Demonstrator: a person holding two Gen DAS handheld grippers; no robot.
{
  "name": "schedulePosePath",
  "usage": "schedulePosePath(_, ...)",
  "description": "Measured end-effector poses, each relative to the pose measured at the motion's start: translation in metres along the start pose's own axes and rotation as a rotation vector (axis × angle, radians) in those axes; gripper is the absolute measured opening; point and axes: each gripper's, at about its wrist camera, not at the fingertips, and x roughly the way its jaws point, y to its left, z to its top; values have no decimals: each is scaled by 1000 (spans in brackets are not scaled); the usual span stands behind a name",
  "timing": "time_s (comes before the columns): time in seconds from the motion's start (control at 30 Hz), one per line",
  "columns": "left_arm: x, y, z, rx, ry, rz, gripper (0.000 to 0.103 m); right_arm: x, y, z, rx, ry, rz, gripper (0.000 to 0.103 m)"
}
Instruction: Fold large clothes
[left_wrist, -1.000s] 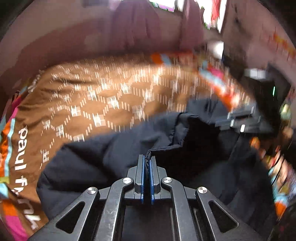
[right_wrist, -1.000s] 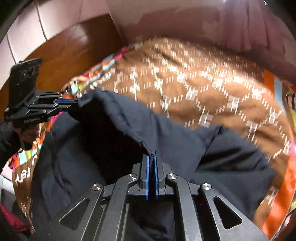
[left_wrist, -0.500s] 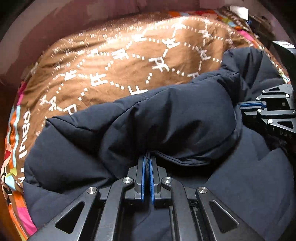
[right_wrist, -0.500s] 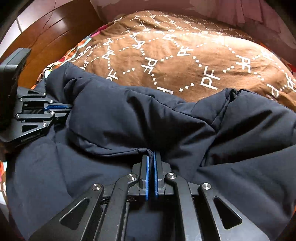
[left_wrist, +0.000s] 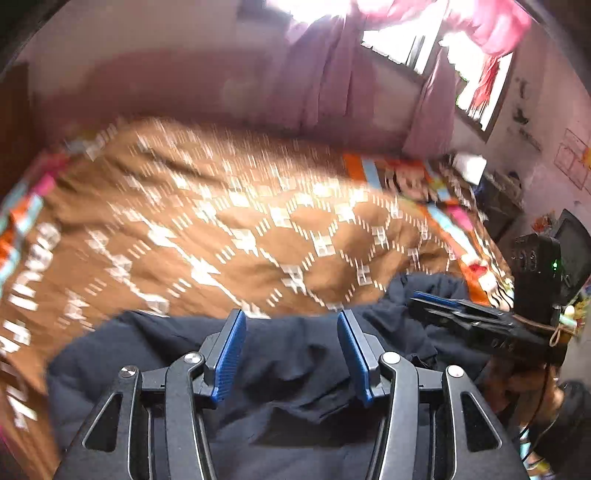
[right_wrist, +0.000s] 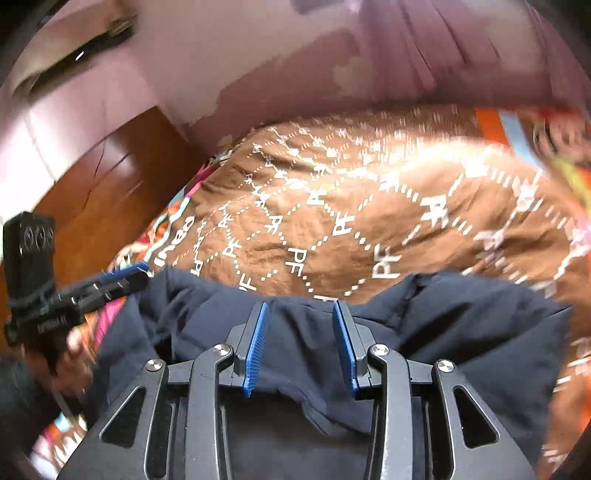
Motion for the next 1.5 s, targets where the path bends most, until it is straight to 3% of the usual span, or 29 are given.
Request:
schedulePosePath(0.1,46,-3,-9,-9,174,-67,27,30,1,-13,17,89,54,19)
schedulePosePath(0.3,61,-4,-36,83,259,-56,25,57,3,-43,-79,315,25,0)
schedulePosePath(0.37,65,-13,-42,146,278,-10,25,62,1,-47,-113,368,12,0)
schedulePosePath(0.53,81,-31,-56,258,274,134,25,86,9,-58,-199,380,-80,0)
schedulePosePath(0.67,94,-34,-65,275,245,191,25,93,2,-64,-173,349,-89,0)
schedulePosePath(0.77,77,-36,-72,287,157,194,25,79,-5,-68,-143,300,-60,0)
schedulePosePath(0.9,38,-28,-68,158,82,149,28,31,1,-71,-154,186,-83,4)
schedulePosePath(0.97,14,-26,-70,99,22,168,35,9,7,-73,-157,129,-77,4)
schedulePosePath(1.1,-23,-19,-74,-8,-20,179,36,-42,9,-72,-139,26,-112,5)
schedulePosePath(1.2,-50,-25,-81,-34,-44,195,36,-73,17,-74,-139,-16,-136,21)
schedulePosePath(1.27,-72,-31,-87,-44,-76,220,38,-89,35,-76,-152,-47,-140,50)
schedulePosePath(1.3,-81,-35,-90,-50,-93,239,47,-102,43,-77,-158,-75,-143,52)
schedulePosePath(1.33,-96,-41,-94,-57,-125,262,64,-112,46,-77,-159,-90,-144,53)
schedulePosePath(1.4,-119,-52,-102,-50,-181,284,83,-130,55,-80,-155,-117,-167,53)
schedulePosePath(1.5,-153,-67,-108,-30,-236,299,84,-159,70,-86,-152,-160,-189,56)
